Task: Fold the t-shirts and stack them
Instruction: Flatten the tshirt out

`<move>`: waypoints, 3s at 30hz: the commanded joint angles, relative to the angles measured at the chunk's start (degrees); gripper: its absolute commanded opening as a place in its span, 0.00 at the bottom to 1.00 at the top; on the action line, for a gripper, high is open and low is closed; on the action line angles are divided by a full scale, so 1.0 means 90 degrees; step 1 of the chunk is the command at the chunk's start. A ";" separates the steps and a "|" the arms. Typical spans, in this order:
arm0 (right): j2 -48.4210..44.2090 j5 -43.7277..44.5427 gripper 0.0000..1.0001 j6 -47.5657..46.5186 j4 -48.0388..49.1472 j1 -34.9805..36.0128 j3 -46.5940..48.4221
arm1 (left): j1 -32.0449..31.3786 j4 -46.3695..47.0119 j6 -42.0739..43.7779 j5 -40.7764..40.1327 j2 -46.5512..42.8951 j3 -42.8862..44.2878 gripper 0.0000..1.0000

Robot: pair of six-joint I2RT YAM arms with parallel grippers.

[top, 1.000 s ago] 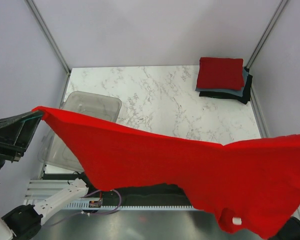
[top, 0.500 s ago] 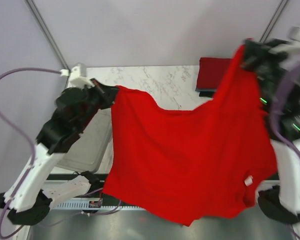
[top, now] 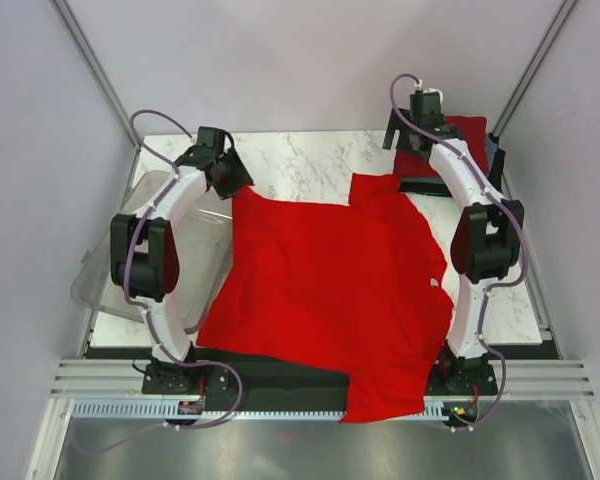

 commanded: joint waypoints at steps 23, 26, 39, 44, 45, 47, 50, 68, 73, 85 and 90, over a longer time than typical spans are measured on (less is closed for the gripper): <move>-0.6122 -0.1425 0.96 0.1185 0.1102 0.0858 -0.6081 | -0.0241 -0.0808 0.0683 0.0572 -0.3629 -0.2387 0.57; -0.6161 -0.1572 0.96 0.1302 0.1268 0.0877 -0.6493 | -0.0436 -0.0574 0.0643 0.0866 -0.3826 -0.2994 0.56; -0.6298 -0.1621 0.95 0.1352 0.1405 0.0887 -0.7148 | -0.0525 -0.0474 0.0760 0.0204 -0.2422 -0.2968 0.56; -0.6230 -0.1553 0.96 0.1264 0.1395 0.0887 -0.7149 | 0.0265 -0.0729 0.0888 -0.0354 -0.1581 -0.2236 0.55; -0.6191 -0.1553 0.96 0.1244 0.1395 0.0897 -0.7149 | 0.0557 -0.0787 0.0752 -0.0286 -0.1464 -0.2138 0.55; -0.6132 -0.1543 0.96 0.1254 0.1472 0.0887 -0.7178 | 0.0783 -0.0730 0.0595 -0.0295 -0.1259 -0.1962 0.55; -0.5976 -0.1582 0.96 0.1244 0.1551 0.0897 -0.7197 | 0.1057 -0.0720 0.0526 -0.0267 -0.0761 -0.1387 0.55; -0.3227 -0.0968 0.97 0.0883 0.0488 0.0887 -0.5110 | -0.0474 -0.0925 0.0614 -0.0198 -0.0801 -0.0429 0.55; -0.1925 -0.0196 0.98 0.0581 -0.0059 0.0897 -0.3693 | -0.0837 -0.0827 0.0400 -0.0091 0.0215 0.0176 0.55; 0.0966 -0.0185 0.98 0.0297 -0.0860 0.0887 -0.1047 | -0.0388 -0.0788 -0.0147 -0.0139 0.2169 0.1213 0.54; 0.2119 -0.0488 0.98 0.0345 -0.1163 0.0946 0.0513 | 0.0041 -0.0603 -0.0314 -0.0111 0.2326 0.1359 0.54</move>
